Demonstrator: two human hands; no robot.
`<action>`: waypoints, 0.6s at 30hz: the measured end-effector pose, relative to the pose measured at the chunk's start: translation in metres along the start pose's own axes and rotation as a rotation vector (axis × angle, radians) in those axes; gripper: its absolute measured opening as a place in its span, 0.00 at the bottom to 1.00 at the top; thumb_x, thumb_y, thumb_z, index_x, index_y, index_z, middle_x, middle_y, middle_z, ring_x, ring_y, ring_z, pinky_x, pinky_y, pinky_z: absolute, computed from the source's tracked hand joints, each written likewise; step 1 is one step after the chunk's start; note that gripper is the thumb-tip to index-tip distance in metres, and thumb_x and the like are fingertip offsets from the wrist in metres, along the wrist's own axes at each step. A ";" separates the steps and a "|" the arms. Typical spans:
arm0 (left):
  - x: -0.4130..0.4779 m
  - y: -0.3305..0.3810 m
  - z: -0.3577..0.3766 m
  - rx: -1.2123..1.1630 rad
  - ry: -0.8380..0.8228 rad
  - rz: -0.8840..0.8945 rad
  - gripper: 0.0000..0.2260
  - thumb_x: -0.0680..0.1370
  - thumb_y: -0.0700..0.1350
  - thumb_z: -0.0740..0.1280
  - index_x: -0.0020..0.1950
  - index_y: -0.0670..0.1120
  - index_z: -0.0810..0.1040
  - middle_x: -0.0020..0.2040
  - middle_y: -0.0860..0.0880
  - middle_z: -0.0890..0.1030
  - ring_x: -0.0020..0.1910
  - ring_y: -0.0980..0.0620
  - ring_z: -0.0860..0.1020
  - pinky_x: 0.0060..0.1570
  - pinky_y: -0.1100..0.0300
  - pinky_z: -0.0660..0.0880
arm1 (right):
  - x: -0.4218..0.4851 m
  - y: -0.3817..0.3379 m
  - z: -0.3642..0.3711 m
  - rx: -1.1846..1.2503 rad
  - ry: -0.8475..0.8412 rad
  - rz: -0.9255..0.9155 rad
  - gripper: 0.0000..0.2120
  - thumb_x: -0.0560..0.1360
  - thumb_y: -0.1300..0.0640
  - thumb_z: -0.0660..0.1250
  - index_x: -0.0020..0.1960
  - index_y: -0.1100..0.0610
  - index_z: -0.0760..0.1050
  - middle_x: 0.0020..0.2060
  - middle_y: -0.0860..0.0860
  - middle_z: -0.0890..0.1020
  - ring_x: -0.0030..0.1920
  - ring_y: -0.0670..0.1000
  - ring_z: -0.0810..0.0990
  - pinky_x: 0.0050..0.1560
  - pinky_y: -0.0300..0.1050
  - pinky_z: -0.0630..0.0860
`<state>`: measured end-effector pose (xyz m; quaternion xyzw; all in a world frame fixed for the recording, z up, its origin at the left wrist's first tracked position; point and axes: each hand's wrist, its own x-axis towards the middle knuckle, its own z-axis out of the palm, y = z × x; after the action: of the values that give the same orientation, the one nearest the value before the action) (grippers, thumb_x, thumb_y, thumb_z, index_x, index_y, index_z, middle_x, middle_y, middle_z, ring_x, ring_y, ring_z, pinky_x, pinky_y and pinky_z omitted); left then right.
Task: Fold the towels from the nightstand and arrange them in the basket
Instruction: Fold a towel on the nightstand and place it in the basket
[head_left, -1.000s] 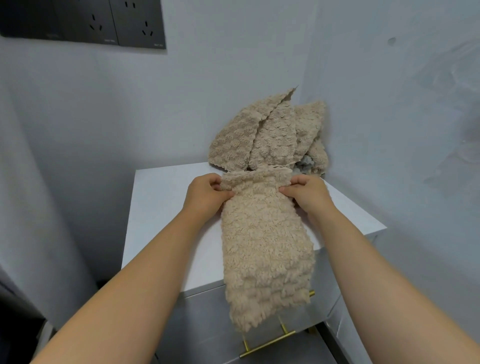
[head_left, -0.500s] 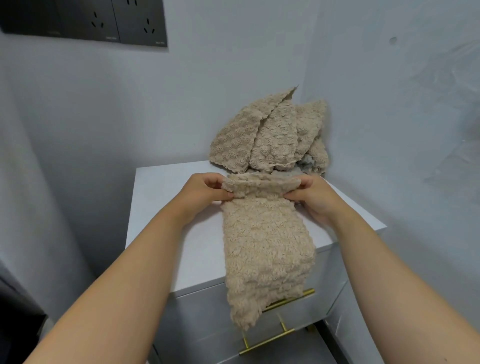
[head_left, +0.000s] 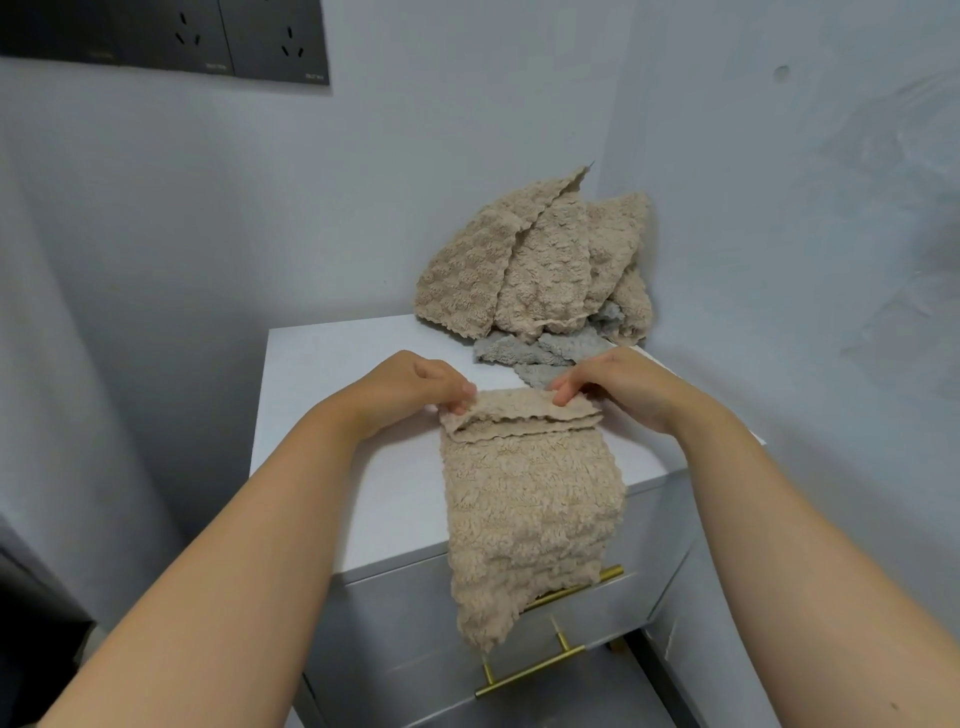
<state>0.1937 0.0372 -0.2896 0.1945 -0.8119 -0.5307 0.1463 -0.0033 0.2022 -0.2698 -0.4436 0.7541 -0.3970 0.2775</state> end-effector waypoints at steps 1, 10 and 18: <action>0.000 0.000 0.002 0.041 0.006 0.000 0.09 0.72 0.44 0.74 0.32 0.46 0.82 0.45 0.49 0.84 0.42 0.58 0.79 0.50 0.66 0.70 | -0.001 -0.002 -0.001 -0.075 0.008 -0.009 0.11 0.75 0.58 0.67 0.36 0.57 0.84 0.48 0.53 0.85 0.56 0.51 0.80 0.63 0.45 0.71; 0.004 0.018 0.002 0.532 -0.096 -0.073 0.12 0.70 0.51 0.75 0.50 0.49 0.79 0.41 0.55 0.76 0.40 0.59 0.73 0.41 0.67 0.68 | -0.001 -0.013 -0.003 -0.410 -0.148 0.020 0.11 0.69 0.52 0.76 0.49 0.53 0.79 0.37 0.46 0.76 0.40 0.47 0.74 0.47 0.43 0.70; 0.001 0.018 -0.007 0.559 -0.034 -0.129 0.13 0.70 0.53 0.75 0.40 0.44 0.77 0.33 0.52 0.72 0.33 0.54 0.68 0.34 0.61 0.62 | -0.004 -0.022 -0.001 -0.419 -0.088 0.029 0.15 0.67 0.53 0.77 0.34 0.57 0.71 0.29 0.48 0.70 0.32 0.47 0.67 0.36 0.42 0.61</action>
<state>0.1930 0.0372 -0.2700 0.2698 -0.9149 -0.2976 0.0392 0.0076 0.1998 -0.2507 -0.4976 0.8135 -0.2080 0.2175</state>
